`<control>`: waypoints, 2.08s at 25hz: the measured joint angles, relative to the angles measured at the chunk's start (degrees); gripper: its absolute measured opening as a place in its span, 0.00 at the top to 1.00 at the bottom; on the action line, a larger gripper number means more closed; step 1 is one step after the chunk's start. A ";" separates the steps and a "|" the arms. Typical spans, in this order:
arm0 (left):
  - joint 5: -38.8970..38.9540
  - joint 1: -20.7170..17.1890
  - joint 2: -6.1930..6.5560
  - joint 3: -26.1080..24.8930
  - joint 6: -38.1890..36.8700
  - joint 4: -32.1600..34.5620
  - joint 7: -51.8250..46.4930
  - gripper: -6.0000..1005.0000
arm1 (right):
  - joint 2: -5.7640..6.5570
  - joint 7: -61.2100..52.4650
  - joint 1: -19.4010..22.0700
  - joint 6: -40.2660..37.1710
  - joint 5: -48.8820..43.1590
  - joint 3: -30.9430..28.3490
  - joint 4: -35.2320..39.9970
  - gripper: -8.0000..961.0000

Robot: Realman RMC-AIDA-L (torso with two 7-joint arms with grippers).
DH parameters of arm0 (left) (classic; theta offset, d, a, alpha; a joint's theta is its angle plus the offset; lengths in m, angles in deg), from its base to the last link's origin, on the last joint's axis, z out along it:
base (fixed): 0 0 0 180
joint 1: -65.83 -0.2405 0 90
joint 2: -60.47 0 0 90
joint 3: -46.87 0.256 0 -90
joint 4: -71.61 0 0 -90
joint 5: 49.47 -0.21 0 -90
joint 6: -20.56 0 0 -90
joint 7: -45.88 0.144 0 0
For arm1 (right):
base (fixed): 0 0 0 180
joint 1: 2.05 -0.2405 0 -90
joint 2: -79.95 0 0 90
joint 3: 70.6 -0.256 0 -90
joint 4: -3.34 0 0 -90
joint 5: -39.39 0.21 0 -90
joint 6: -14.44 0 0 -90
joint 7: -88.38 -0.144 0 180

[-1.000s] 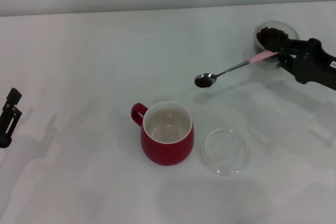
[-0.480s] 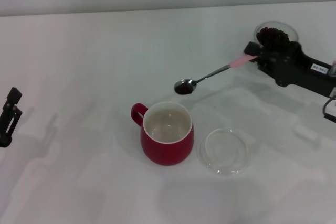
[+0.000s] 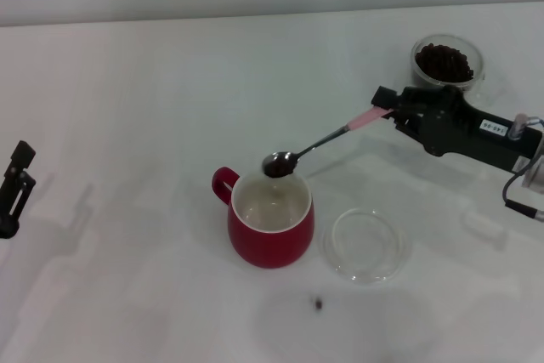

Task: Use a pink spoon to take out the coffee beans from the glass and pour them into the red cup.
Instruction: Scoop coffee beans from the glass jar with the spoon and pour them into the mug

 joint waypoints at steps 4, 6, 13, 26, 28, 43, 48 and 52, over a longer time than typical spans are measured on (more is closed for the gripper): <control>-0.05 0.00 0.06 0.01 0.35 0.05 0.00 0.44 | -0.04 1.24 -0.20 -0.21 1.10 1.79 0.01 0.84; -0.09 -0.04 0.08 0.00 0.37 0.08 0.00 0.44 | -0.04 2.24 -0.43 -0.28 1.17 2.08 0.01 0.84; -0.09 -0.38 0.16 0.00 0.37 0.09 0.00 0.44 | 0.03 8.24 -1.70 0.51 1.27 2.21 0.53 0.84; -0.09 -0.67 0.18 0.03 0.36 0.43 0.00 0.44 | 0.34 23.36 -2.95 1.16 0.58 3.06 0.80 0.84; -0.12 -0.78 0.18 0.08 0.36 0.66 0.00 0.44 | 0.42 25.41 -2.95 1.66 0.53 3.06 0.89 0.84; -0.18 -0.44 0.32 0.10 1.74 1.88 0.00 0.44 | 0.48 30.69 -2.26 6.96 1.45 1.43 0.97 0.84; -0.07 0.05 0.36 0.09 1.80 3.16 0.00 0.44 | 0.40 25.40 -2.01 8.50 4.39 0.74 -1.12 0.83; 0.02 0.55 0.35 0.09 1.81 4.07 0.00 0.44 | 0.72 22.69 -0.58 9.03 7.64 -0.08 -3.14 0.83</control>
